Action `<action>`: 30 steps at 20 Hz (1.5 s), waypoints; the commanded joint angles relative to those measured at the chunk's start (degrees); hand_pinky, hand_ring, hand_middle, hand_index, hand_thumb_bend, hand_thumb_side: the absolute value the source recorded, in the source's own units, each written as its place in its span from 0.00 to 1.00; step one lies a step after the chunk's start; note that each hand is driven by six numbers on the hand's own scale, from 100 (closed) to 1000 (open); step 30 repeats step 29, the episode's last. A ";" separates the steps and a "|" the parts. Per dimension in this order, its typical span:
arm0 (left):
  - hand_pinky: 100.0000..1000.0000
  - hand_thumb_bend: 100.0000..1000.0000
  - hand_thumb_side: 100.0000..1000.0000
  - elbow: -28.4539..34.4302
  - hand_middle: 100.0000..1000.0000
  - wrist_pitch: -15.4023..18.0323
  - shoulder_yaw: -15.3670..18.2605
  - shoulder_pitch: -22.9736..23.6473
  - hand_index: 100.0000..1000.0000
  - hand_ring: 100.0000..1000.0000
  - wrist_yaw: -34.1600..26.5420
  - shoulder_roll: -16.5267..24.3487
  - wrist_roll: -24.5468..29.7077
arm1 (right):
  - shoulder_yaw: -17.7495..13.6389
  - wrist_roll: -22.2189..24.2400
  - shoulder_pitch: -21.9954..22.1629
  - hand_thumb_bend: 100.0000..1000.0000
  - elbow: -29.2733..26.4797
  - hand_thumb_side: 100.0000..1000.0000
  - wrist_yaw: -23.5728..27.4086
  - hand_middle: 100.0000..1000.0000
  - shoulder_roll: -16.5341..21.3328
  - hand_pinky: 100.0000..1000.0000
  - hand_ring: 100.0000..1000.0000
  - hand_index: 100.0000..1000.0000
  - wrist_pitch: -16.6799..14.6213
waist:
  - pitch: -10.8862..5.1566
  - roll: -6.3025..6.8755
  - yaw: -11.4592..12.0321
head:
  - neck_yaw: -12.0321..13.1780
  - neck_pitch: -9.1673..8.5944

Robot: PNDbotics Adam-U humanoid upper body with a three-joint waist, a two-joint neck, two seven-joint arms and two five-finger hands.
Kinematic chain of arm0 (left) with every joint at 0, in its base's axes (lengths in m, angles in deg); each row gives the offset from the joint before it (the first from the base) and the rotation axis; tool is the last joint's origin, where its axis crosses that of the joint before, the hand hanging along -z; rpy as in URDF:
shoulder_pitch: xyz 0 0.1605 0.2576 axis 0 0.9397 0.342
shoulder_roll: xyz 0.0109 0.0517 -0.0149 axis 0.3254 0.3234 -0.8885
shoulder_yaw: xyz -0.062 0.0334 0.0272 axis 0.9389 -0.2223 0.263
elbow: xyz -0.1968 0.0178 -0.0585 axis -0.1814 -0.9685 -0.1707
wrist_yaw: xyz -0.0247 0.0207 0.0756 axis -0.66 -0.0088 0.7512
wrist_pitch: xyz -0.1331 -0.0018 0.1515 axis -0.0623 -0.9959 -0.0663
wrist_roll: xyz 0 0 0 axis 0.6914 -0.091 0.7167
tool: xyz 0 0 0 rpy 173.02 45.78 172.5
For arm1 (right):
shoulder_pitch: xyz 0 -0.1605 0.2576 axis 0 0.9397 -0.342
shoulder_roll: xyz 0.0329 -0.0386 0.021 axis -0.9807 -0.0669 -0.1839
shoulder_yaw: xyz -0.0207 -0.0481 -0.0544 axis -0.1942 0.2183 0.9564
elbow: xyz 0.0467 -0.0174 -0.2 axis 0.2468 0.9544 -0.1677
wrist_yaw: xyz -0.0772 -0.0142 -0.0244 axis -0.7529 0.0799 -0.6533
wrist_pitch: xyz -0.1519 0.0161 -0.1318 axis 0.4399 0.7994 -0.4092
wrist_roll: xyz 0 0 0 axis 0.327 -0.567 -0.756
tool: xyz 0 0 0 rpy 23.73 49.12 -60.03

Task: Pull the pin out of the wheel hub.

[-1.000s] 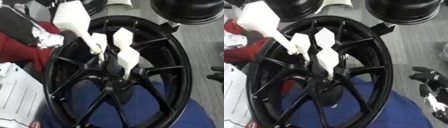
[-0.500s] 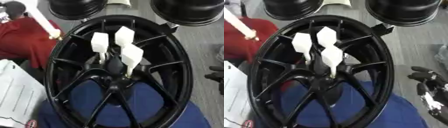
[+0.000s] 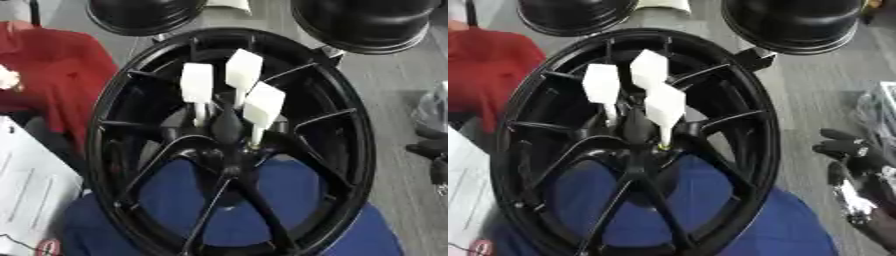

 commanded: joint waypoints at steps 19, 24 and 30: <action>0.69 0.00 0.80 2.94 0.61 7.81 3.93 4.29 0.78 0.73 -3.59 -10.44 -12.97 | -1.67 -0.71 -0.79 0.00 -1.21 0.46 1.24 0.84 0.21 0.86 0.76 0.74 -0.55 | -0.58 0.12 -0.54 | 0.35 -1.00; 0.69 0.00 0.77 3.57 0.59 23.79 1.33 1.49 0.77 0.72 -14.84 -16.85 -14.89 | -1.67 -0.81 -1.16 0.00 -1.21 0.47 1.51 0.84 -0.49 0.86 0.76 0.74 -0.32 | -0.33 -0.39 -0.61 | 0.27 -1.33; 0.69 0.00 0.77 3.58 0.59 30.67 -1.34 0.28 0.77 0.71 -19.88 -23.25 -9.61 | -1.98 -0.92 -1.40 0.00 -1.21 0.46 2.27 0.84 -0.65 0.87 0.76 0.74 -0.86 | -0.23 -0.91 -0.93 | -0.06 -1.13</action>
